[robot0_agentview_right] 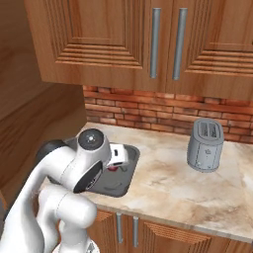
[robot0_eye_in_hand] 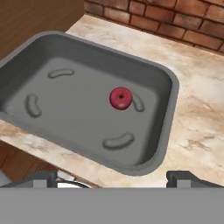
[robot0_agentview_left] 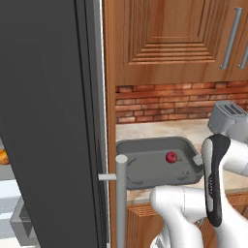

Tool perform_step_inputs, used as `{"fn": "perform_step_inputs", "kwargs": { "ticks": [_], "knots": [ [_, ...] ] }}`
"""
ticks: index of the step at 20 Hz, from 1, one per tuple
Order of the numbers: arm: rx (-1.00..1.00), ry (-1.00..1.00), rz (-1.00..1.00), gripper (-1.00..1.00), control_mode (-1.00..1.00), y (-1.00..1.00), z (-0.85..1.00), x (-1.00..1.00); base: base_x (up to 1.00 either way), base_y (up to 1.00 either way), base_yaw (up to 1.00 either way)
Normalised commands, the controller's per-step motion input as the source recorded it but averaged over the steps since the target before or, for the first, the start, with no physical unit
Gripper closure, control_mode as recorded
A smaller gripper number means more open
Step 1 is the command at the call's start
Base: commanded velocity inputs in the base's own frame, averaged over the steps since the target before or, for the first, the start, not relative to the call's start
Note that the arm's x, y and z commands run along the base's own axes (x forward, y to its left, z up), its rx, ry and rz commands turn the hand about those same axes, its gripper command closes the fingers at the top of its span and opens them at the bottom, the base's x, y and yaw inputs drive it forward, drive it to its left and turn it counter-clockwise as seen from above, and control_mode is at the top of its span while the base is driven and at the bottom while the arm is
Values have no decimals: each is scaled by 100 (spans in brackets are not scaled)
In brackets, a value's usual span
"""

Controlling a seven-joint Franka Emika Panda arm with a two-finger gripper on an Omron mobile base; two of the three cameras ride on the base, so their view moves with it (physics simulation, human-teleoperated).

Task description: Pick the apple and peach from the fridge and place them inside the tupperware on the counter.

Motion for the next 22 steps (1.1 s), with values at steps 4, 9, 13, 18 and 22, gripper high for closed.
{"fn": "perform_step_inputs", "kwargs": {
  "ticks": [4,9,13,18,22],
  "knots": [
    [-1,0,0,-100,-100,5,100,-92,0,0,0],
    [-6,0,0,-100,-100,41,100,-51,0,0,0],
    [-9,0,0,-100,-100,51,100,-34,0,0,0],
    [-8,-1,0,-100,-100,25,54,-35,0,0,0],
    [-5,0,0,-100,-100,0,1,-69,0,0,0]
  ]
}}
